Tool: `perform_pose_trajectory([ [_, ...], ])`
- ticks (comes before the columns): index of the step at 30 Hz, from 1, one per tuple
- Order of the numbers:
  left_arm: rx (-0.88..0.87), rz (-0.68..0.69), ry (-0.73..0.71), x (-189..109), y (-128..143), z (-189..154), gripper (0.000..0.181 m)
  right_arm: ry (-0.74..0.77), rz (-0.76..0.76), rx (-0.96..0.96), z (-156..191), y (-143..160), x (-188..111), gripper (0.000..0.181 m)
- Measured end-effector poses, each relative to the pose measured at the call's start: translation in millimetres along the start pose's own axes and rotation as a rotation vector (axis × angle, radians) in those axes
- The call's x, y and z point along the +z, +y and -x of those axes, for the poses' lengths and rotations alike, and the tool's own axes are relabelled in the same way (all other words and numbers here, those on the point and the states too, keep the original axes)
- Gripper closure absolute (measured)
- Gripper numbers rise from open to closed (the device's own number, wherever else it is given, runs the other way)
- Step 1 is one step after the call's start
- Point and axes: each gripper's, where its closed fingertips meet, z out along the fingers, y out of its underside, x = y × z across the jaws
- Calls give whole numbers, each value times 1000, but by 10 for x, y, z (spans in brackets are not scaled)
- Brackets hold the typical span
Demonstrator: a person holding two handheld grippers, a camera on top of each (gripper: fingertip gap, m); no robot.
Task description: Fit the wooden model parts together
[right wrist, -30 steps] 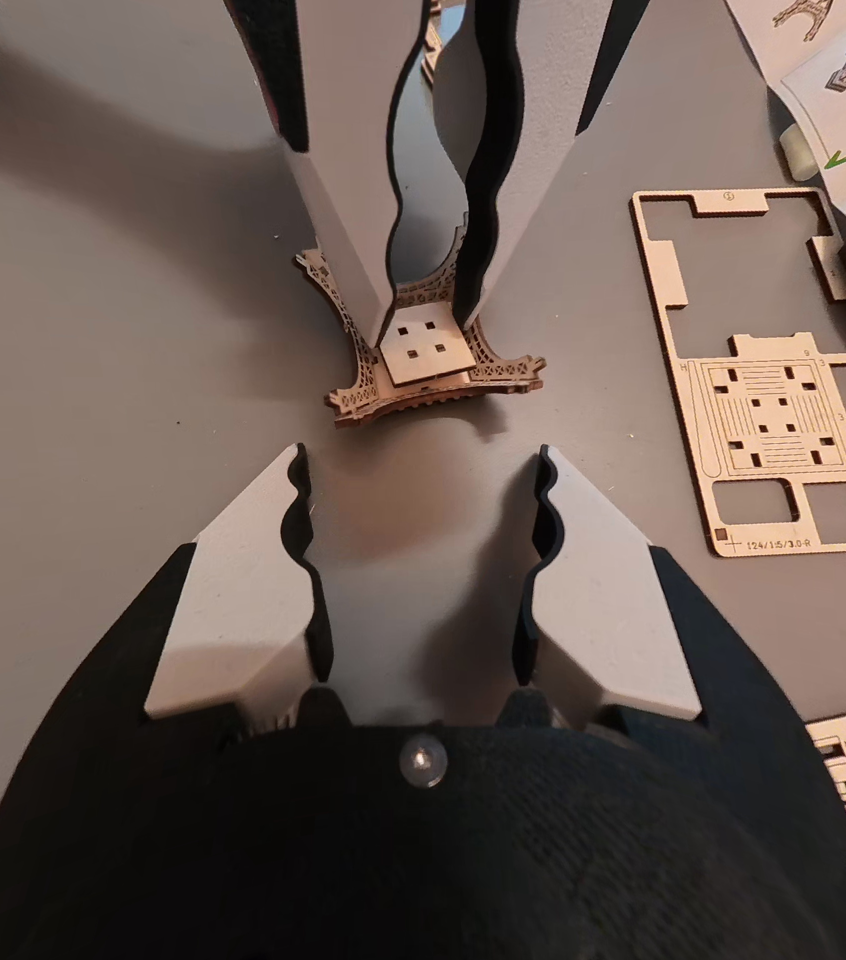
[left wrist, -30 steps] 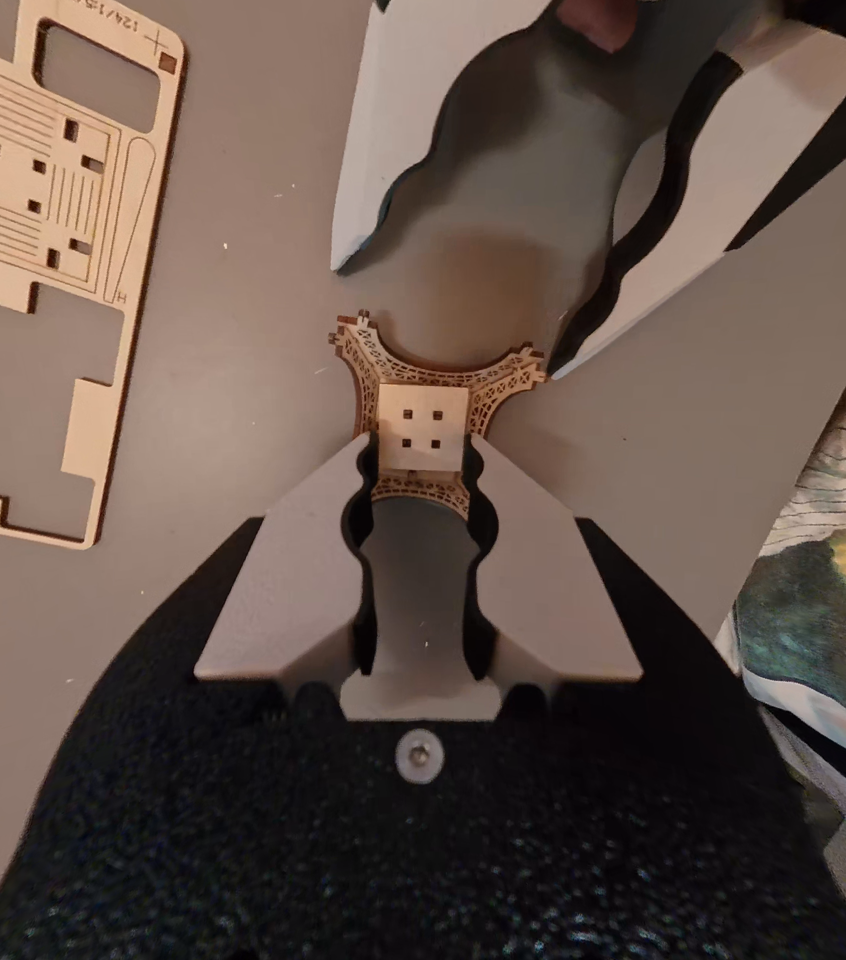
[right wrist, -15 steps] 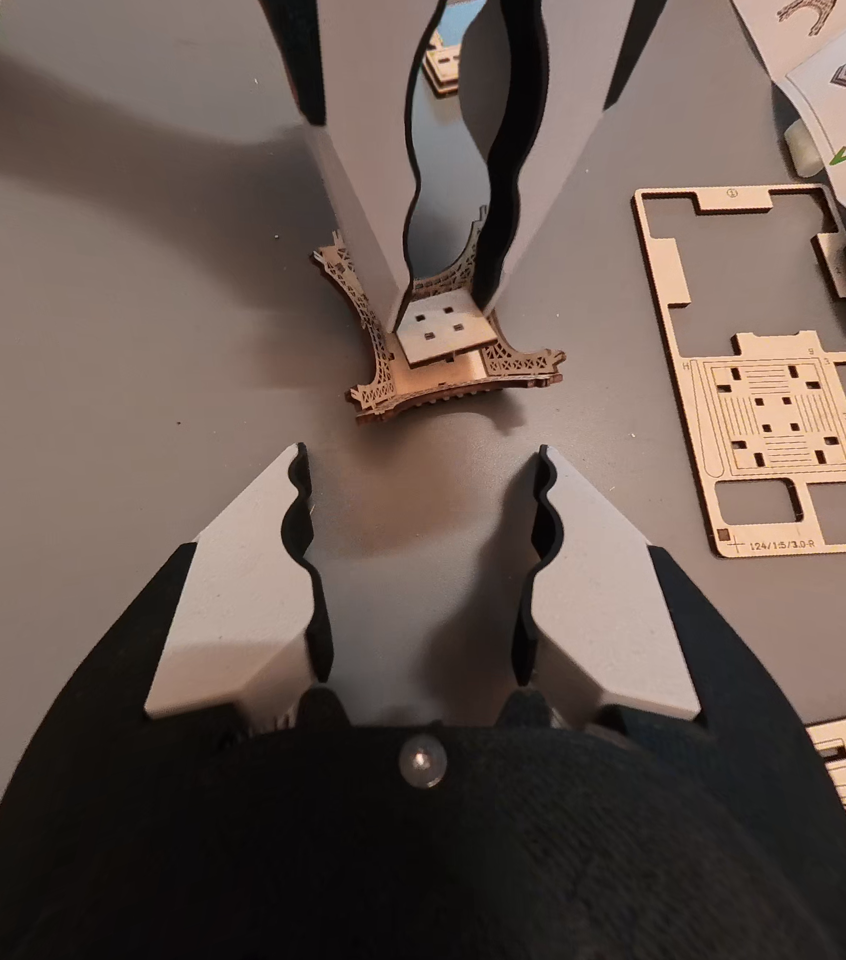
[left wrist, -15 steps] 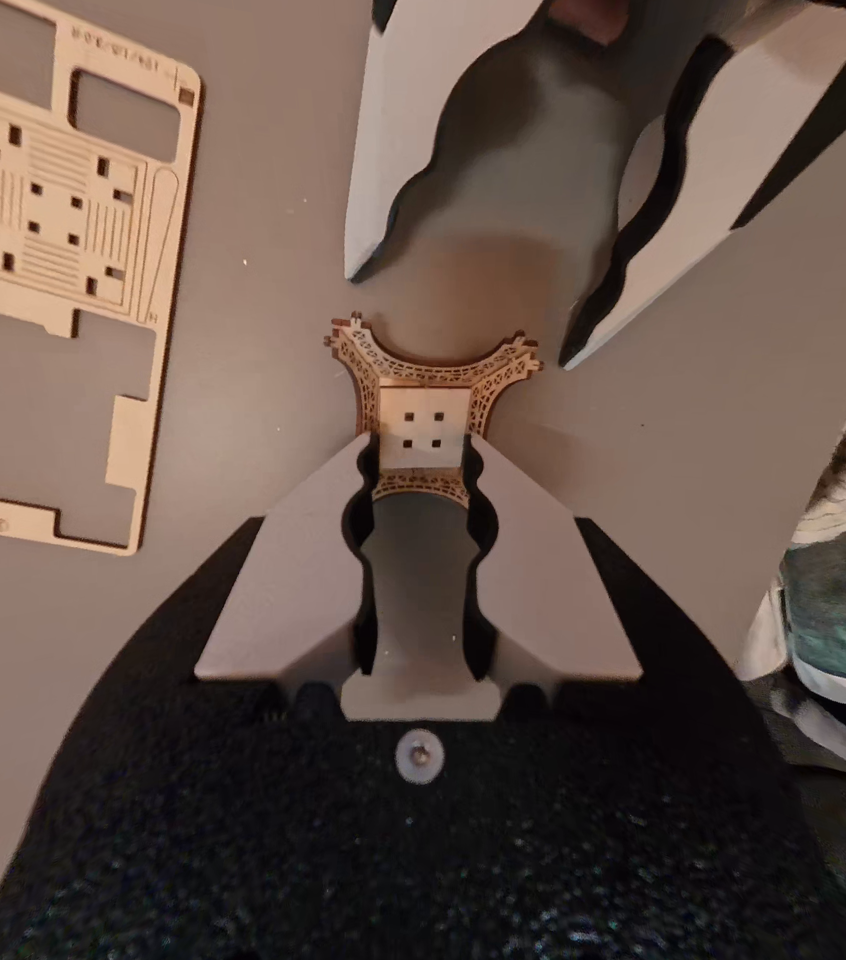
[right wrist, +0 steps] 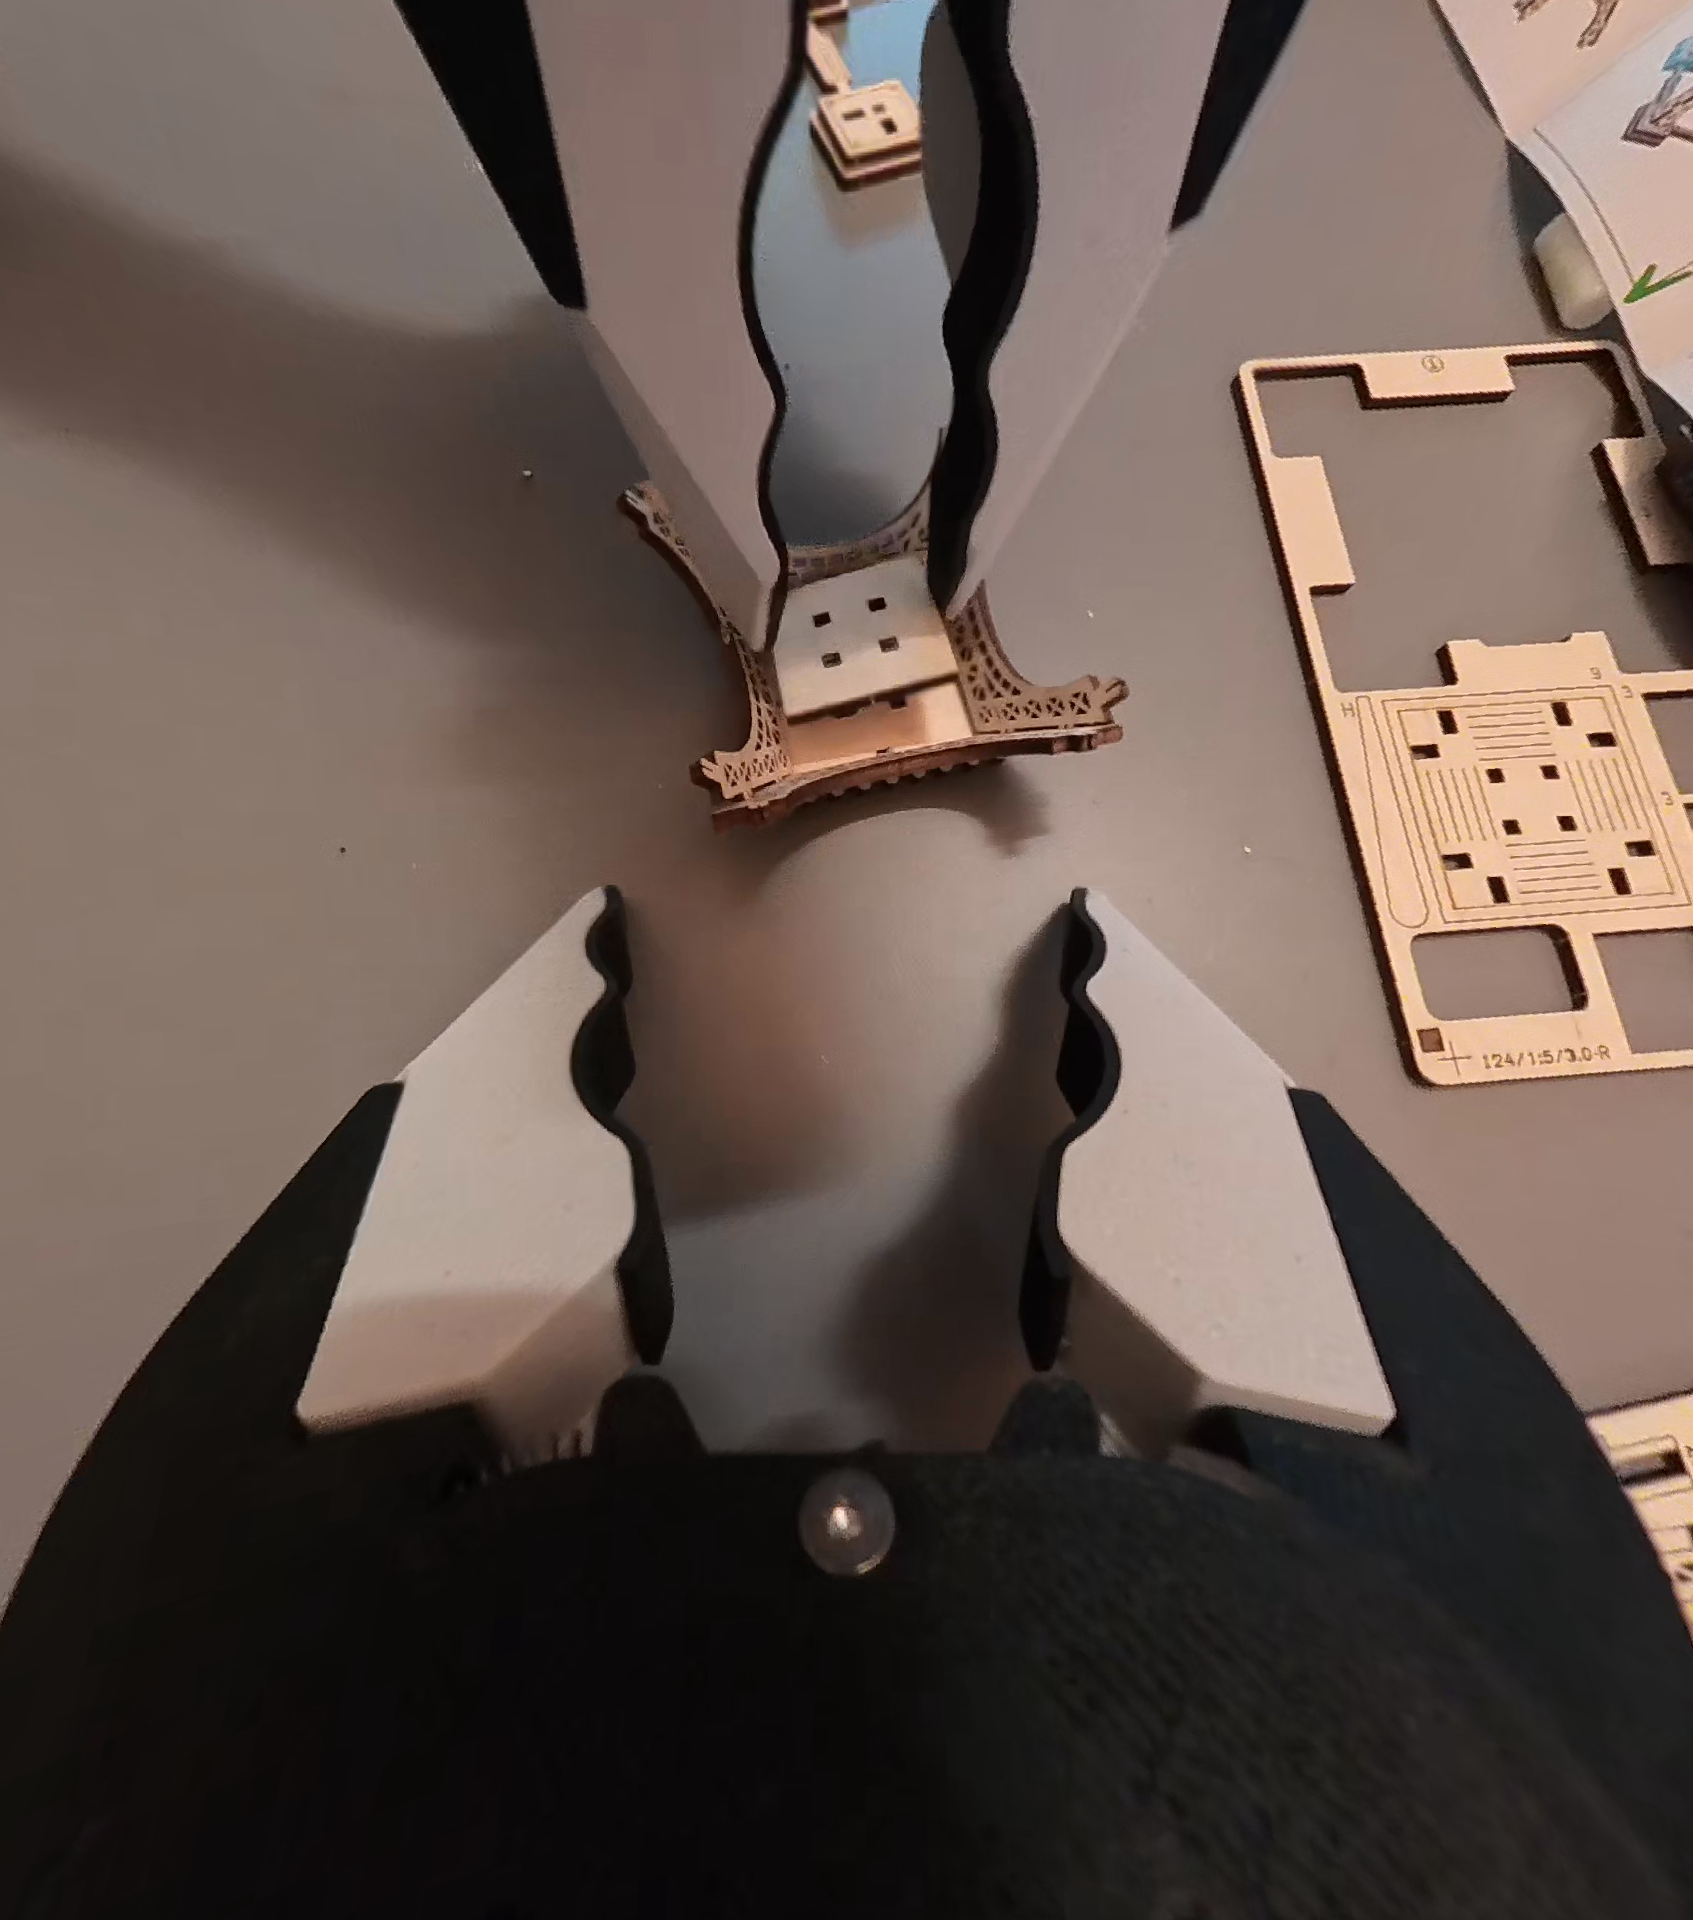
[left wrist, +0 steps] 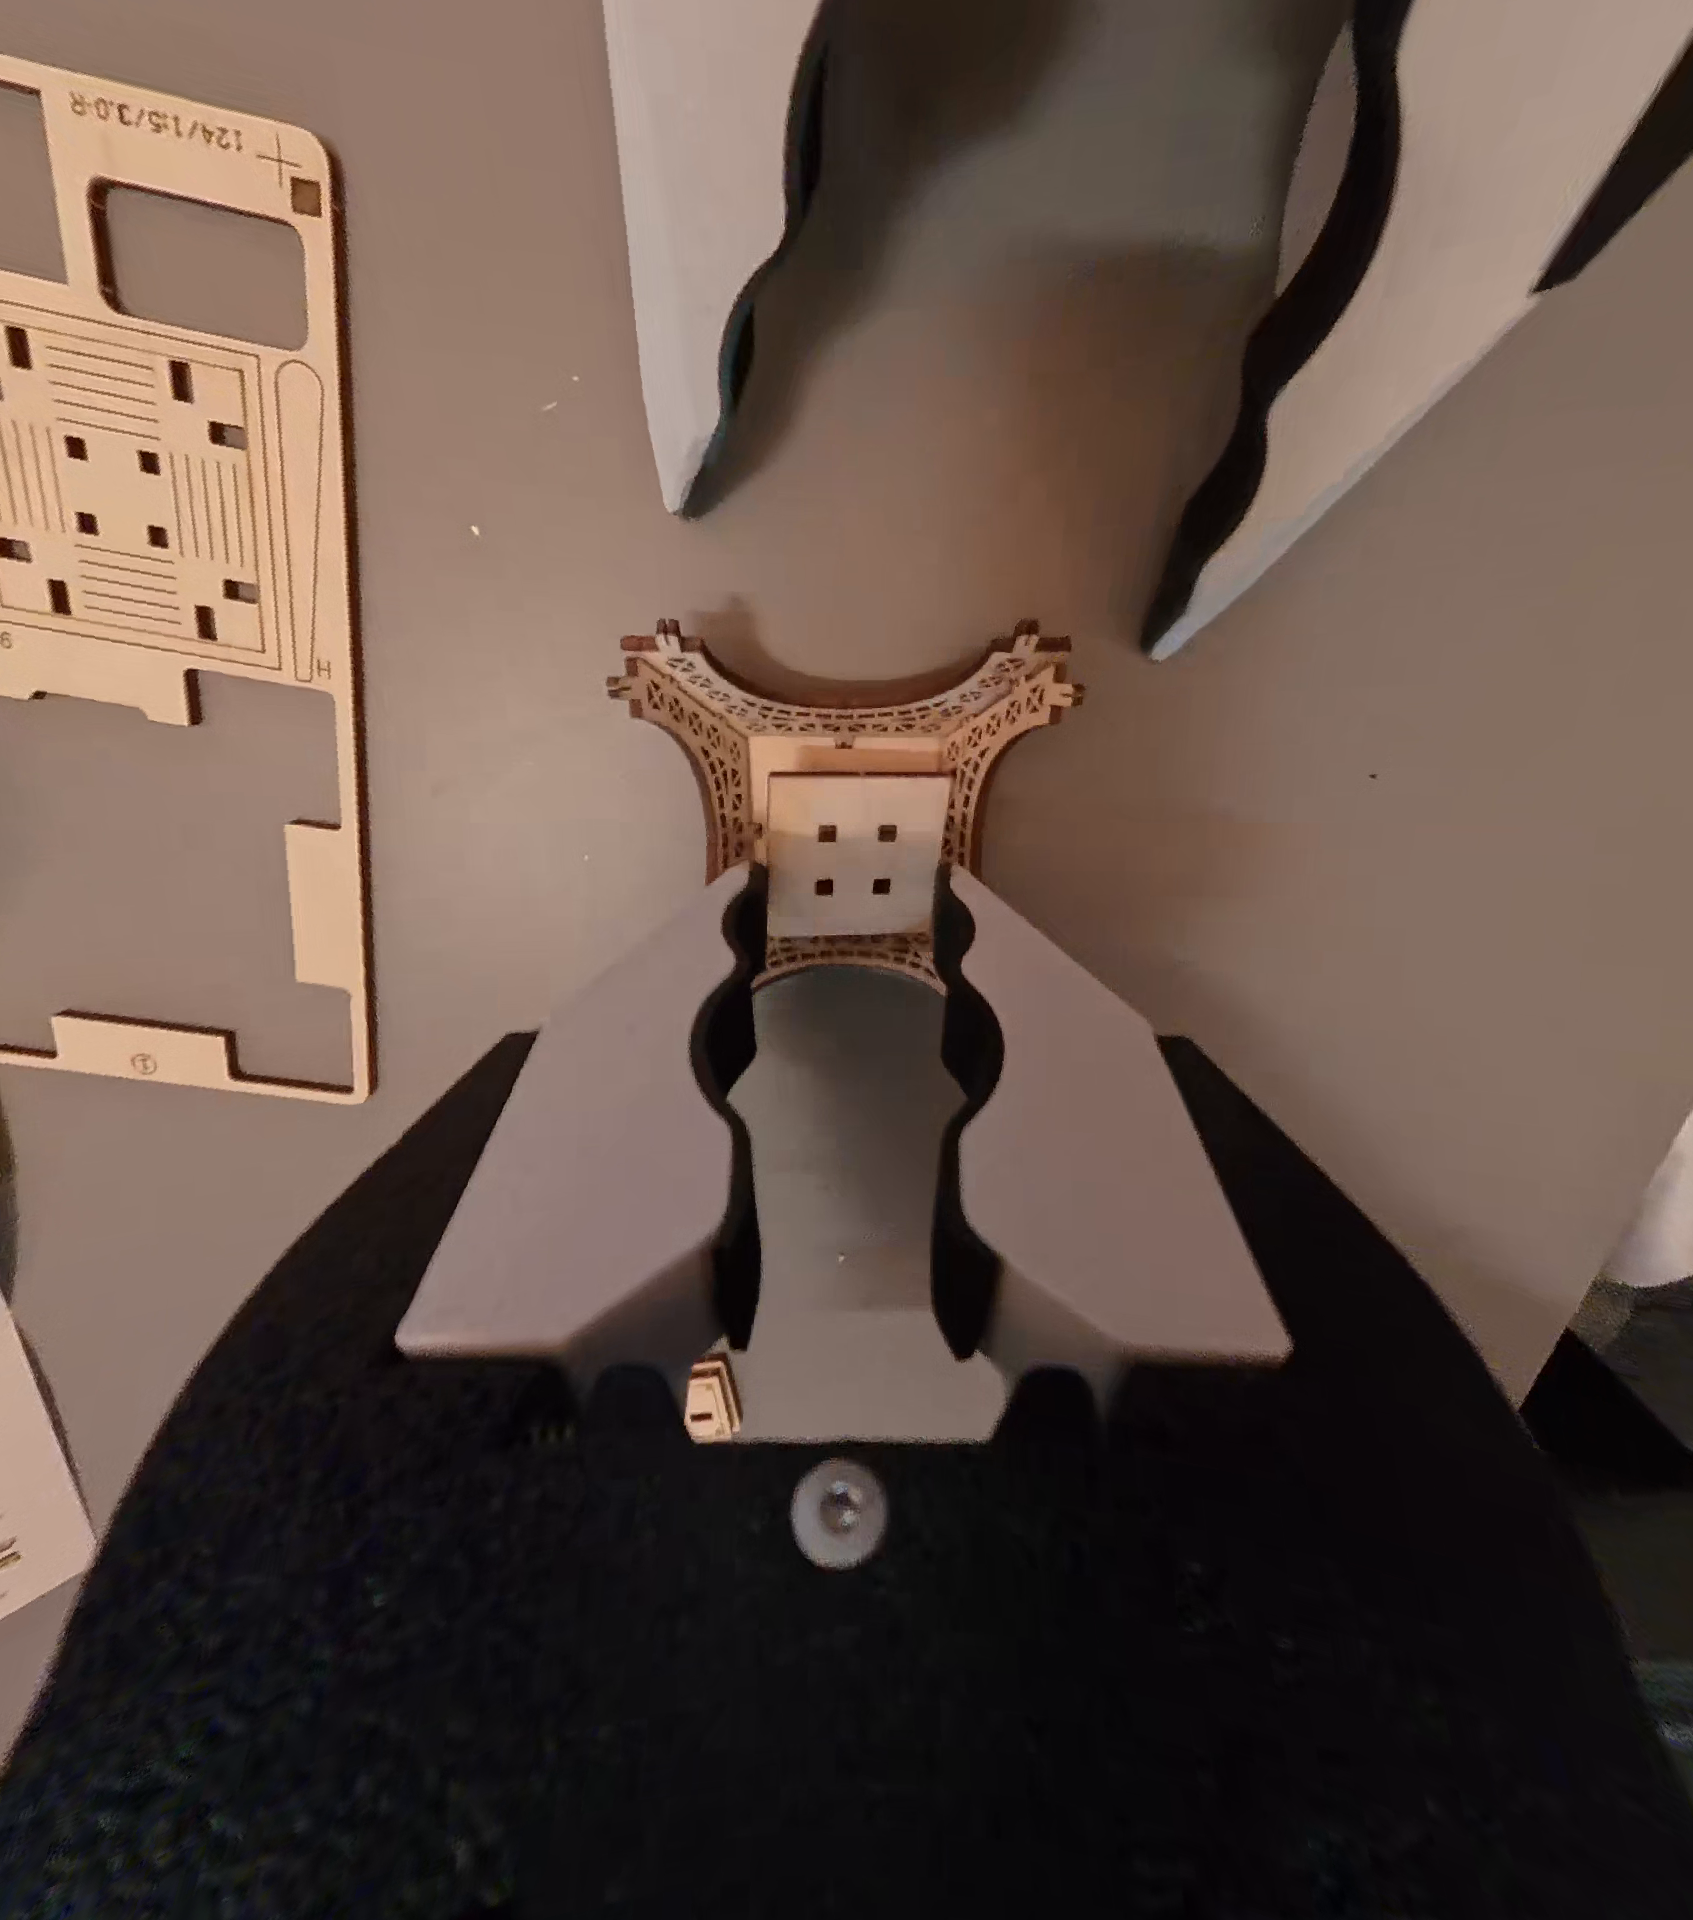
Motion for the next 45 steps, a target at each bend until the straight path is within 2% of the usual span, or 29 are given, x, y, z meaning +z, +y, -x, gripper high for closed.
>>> perform_pose_trajectory([
  [2, -11, -91, -7, -91, -71, -1, 152, 13, -4, 7, -31, 17, -32, 98],
  [5, -22, -422, 13, -370, -354, -71, 152, 62, -111, 25, -137, -146, -172, 97],
  [8, 79, -841, 4, -796, -611, -255, 152, 55, -391, -9, -87, -637, -451, 101],
  [11, 122, -1234, 10, -1266, -710, -459, 152, 15, -668, -66, 86, -1073, -766, 113],
  [13, 121, -1408, 33, -1474, -687, -545, 152, -48, -802, -66, 203, -1245, -924, 121],
  [15, 127, -1503, 38, -1569, -645, -594, 152, -139, -908, -29, 304, -1354, -1052, 123],
  [18, 160, -1586, 11, -1649, -601, -642, 152, -267, -966, 39, 391, -1400, -1115, 127],
  [21, 172, -1649, 10, -1741, -562, -669, 152, -318, -981, 34, 455, -1406, -1154, 128],
  [22, 174, -1657, -9, -1759, -552, -662, 152, -321, -999, 27, 459, -1413, -1192, 134],
  [25, 205, -1638, -62, -1768, -532, -678, 152, -286, -1058, 20, 399, -1430, -1294, 170],
  [26, 225, -1625, -69, -1761, -529, -706, 152, -274, -1067, 14, 390, -1437, -1311, 175],
  [30, 275, -1592, -71, -1733, -522, -772, 152, -219, -1053, -29, 407, -1478, -1294, 168],
  [35, 285, -1602, -51, -1707, -521, -796, 152, -229, -1042, -86, 533, -1543, -1275, 181],
  [45, 295, -1582, -23, -1659, -517, -801, 152, -230, -963, -127, 561, -1469, -1179, 177],
])
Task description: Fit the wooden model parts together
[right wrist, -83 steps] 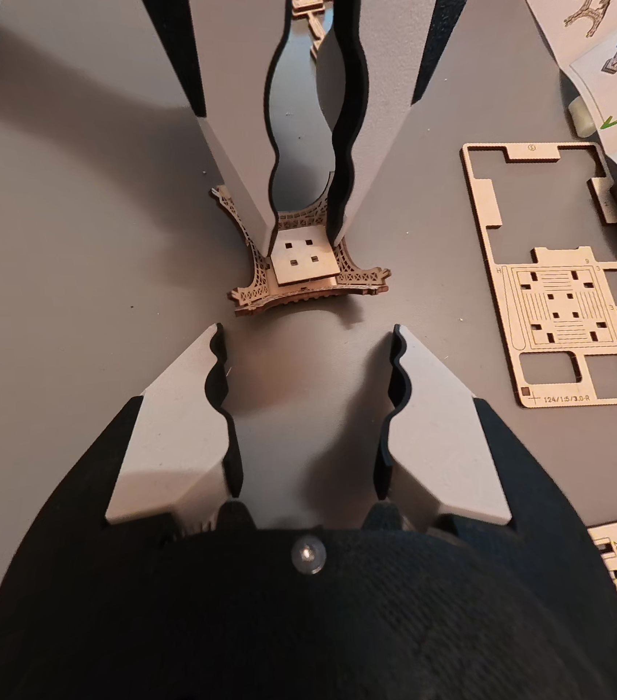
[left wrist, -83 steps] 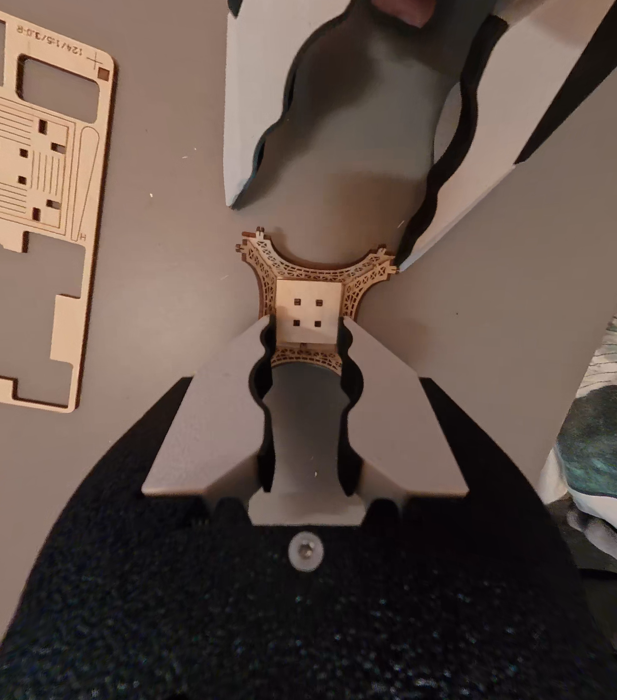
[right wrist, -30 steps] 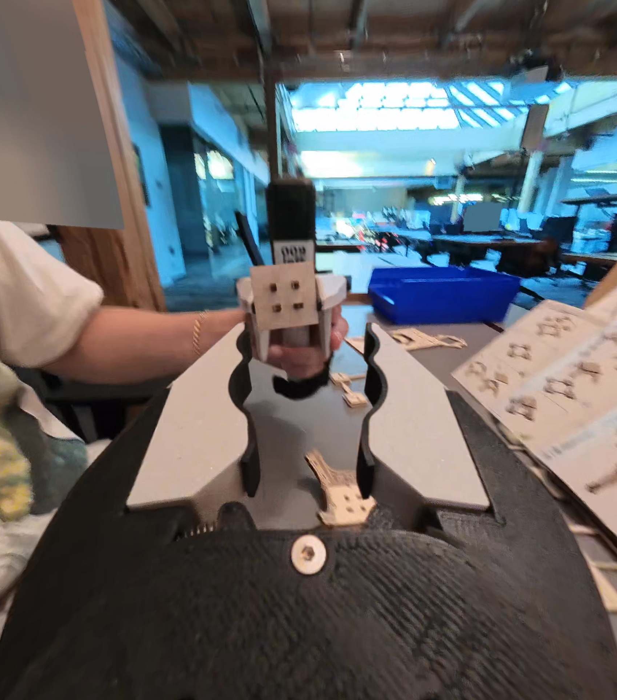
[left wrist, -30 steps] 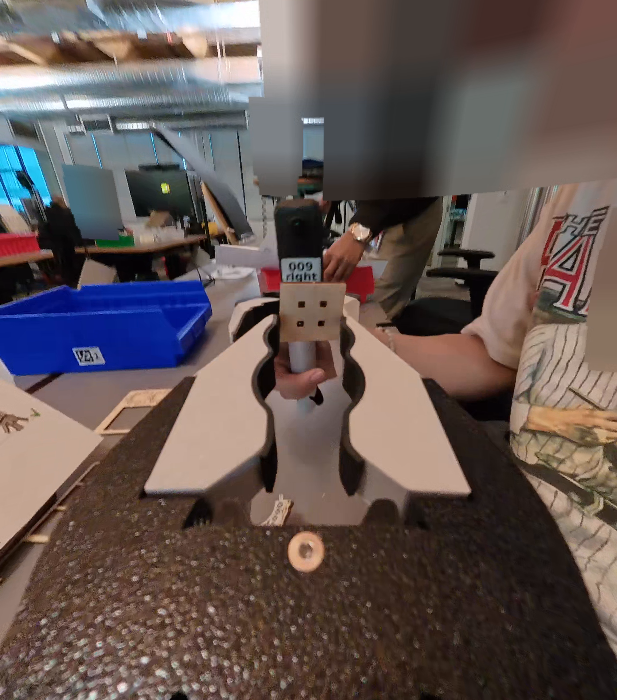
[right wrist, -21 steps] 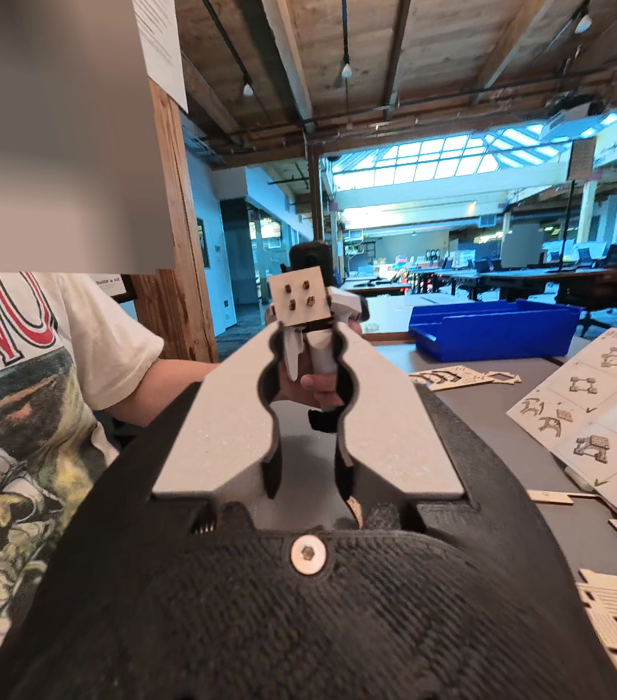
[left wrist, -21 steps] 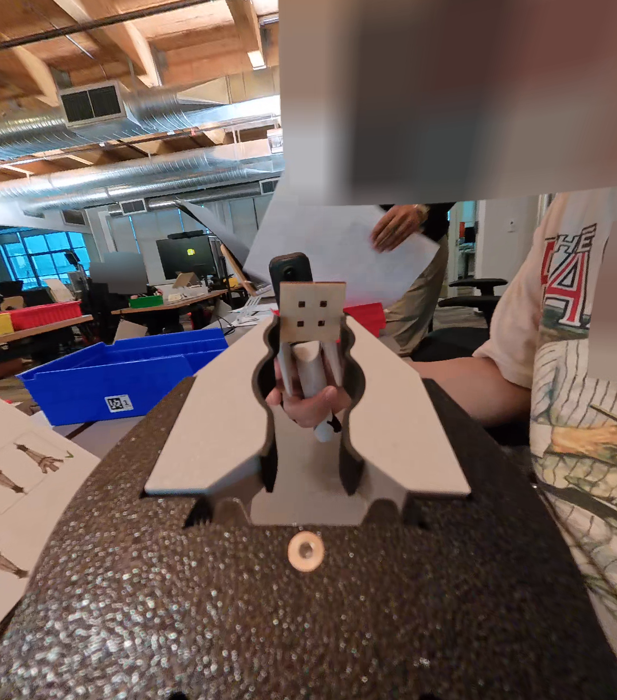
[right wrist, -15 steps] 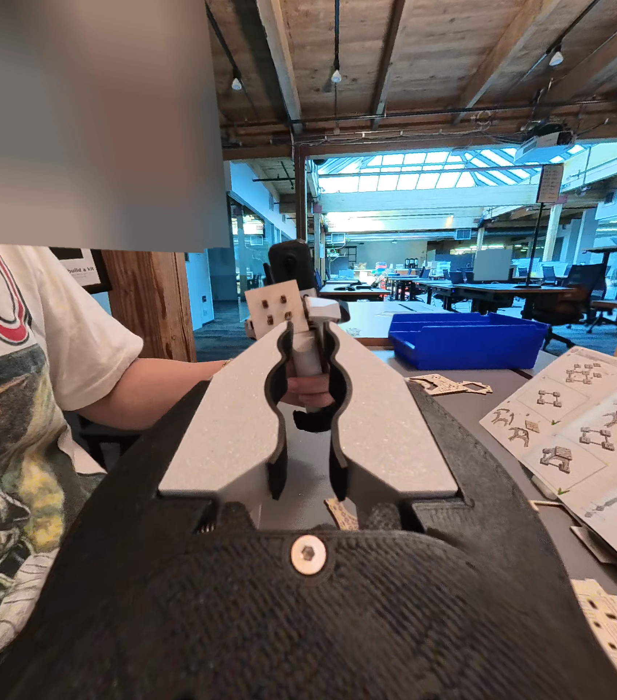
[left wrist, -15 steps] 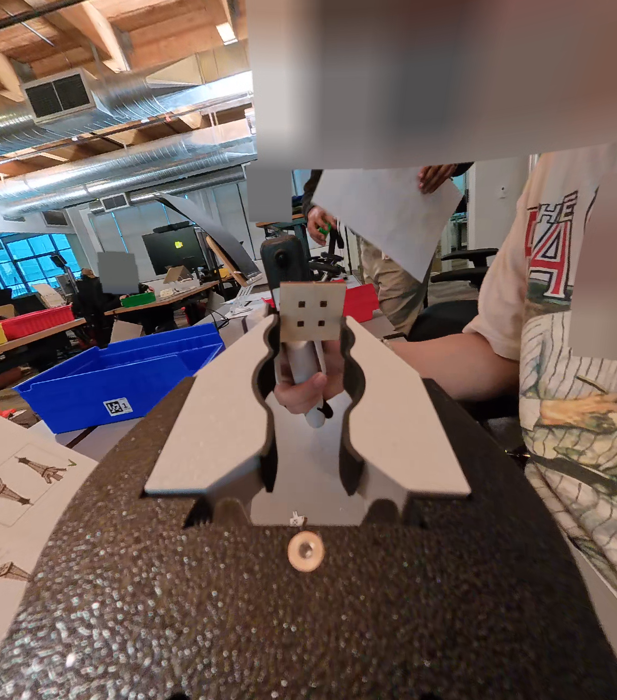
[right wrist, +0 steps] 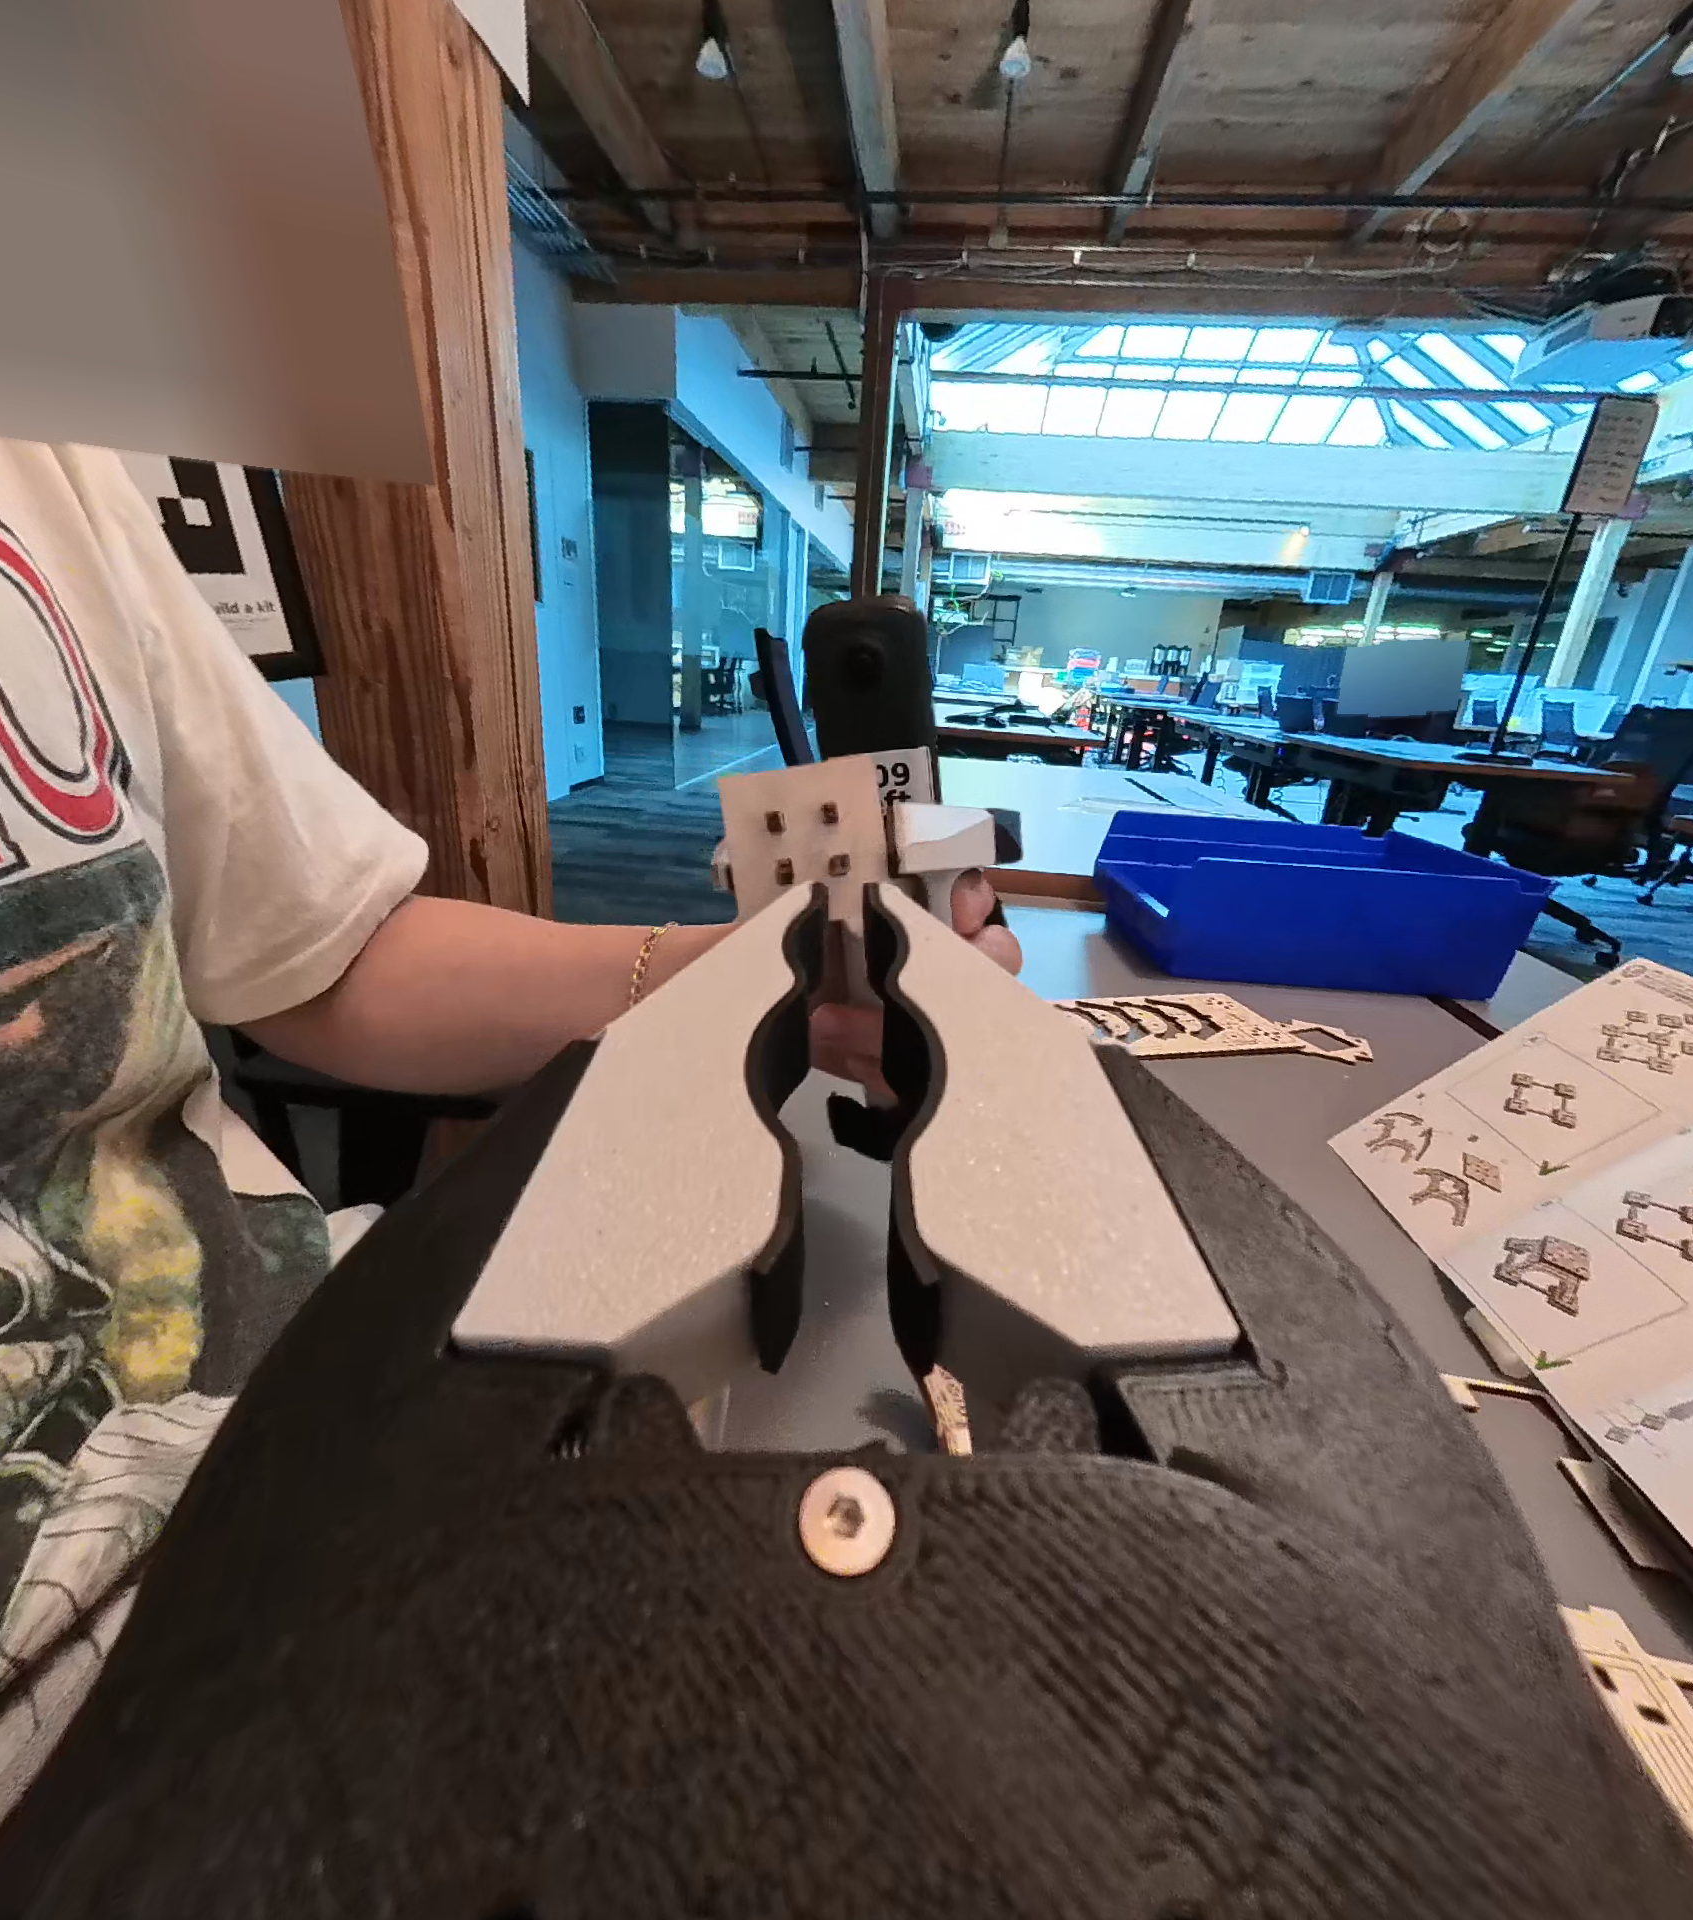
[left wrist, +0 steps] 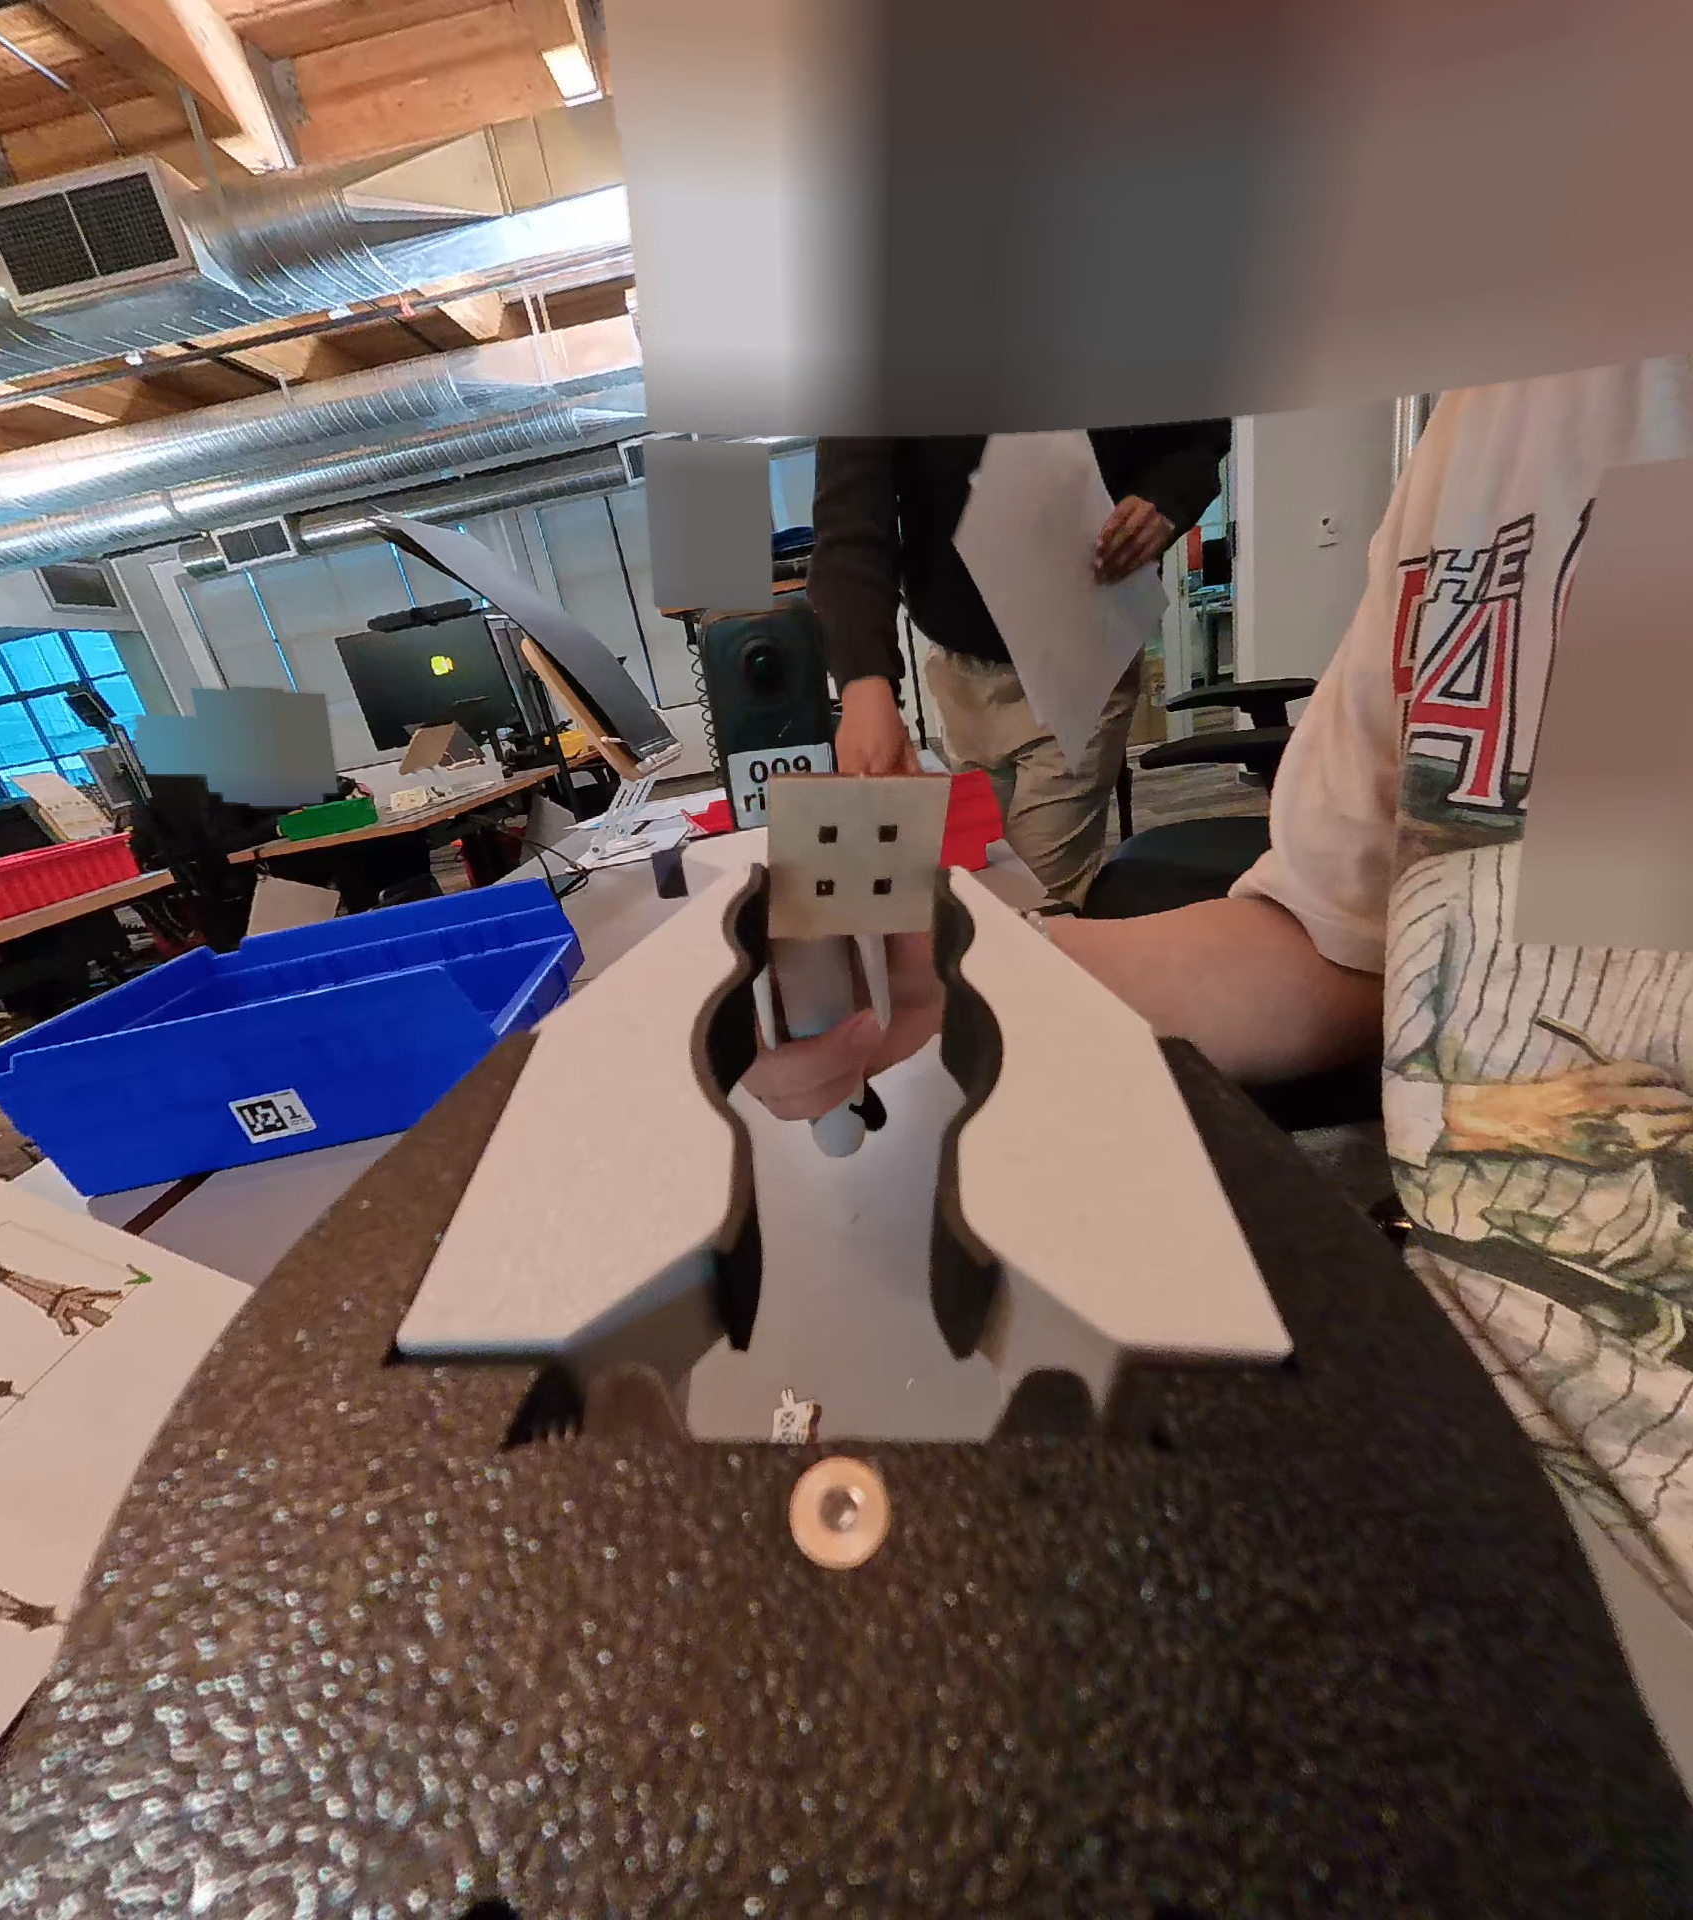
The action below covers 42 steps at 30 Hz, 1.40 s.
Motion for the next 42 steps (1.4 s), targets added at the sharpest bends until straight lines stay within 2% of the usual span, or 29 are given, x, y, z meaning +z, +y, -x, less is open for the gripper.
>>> perform_pose_trajectory([
  [11, -10, 42, 25, 22, 67, -27, 152, -17, 16, -14, 26, 47, 15, 181],
  [16, -10, 60, 19, 23, 84, -12, 152, -13, 20, -36, 29, 41, 3, 177],
  [27, -2, 110, 6, 28, 136, 80, 152, 67, 45, -64, -139, 53, -165, 178],
  [42, -15, 65, 122, 203, 323, 333, 152, 146, 97, -105, -287, 95, -338, 181],
])
